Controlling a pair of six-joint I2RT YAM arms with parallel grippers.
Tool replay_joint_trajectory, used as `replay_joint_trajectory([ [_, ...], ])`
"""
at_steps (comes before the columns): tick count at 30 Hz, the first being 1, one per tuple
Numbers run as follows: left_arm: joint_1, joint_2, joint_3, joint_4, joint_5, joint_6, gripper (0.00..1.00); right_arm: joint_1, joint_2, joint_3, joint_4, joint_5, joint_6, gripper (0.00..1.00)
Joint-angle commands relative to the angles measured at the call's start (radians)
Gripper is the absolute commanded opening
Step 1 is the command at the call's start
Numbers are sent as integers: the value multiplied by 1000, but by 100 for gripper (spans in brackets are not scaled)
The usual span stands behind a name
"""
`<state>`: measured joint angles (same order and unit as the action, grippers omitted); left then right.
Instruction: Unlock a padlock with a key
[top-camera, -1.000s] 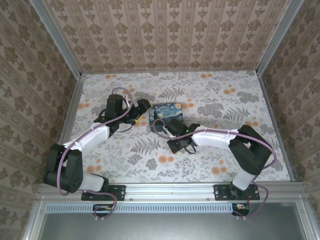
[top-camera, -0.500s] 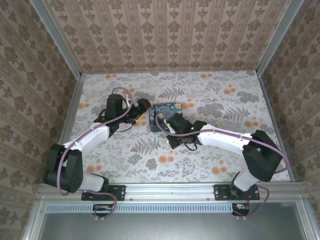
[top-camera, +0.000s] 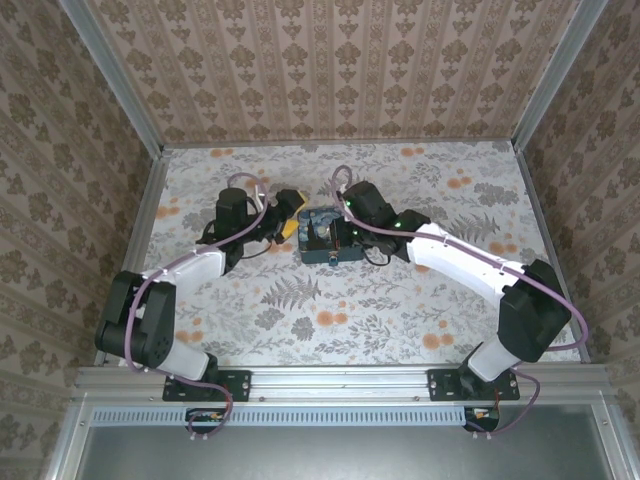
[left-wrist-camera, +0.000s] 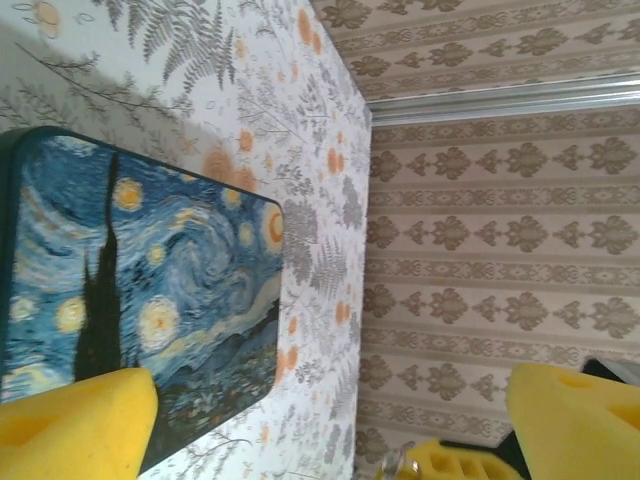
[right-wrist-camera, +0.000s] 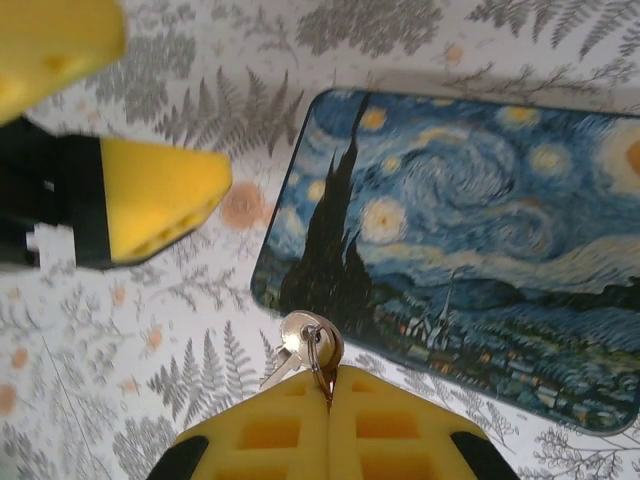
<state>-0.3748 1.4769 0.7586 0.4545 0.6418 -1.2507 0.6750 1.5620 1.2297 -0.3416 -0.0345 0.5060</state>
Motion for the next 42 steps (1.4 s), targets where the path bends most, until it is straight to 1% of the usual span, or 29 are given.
replay_joint_trajectory([
  [1, -16, 7, 9, 117, 32, -57, 88, -31, 5, 33, 66, -40, 110, 0],
  [8, -56, 61, 16, 230, 30, -119, 74, -68, 40, 63, 152, -93, 193, 0],
  [15, -75, 117, 18, 358, 17, -187, 66, -75, 79, 97, 176, -122, 218, 0],
  [20, -76, 113, 19, 367, -7, -187, 64, -77, 90, 94, 188, -133, 224, 0],
  [21, -101, 114, 21, 368, -23, -185, 63, -75, 93, 92, 193, -134, 225, 0],
  [33, -118, 129, 22, 383, -30, -189, 49, -83, 105, 70, 225, -157, 241, 0],
  [38, -118, 132, 21, 383, -33, -189, 41, -85, 107, 60, 233, -160, 242, 0],
  [42, -118, 132, 21, 383, -34, -187, 33, -87, 108, 50, 238, -160, 246, 0],
])
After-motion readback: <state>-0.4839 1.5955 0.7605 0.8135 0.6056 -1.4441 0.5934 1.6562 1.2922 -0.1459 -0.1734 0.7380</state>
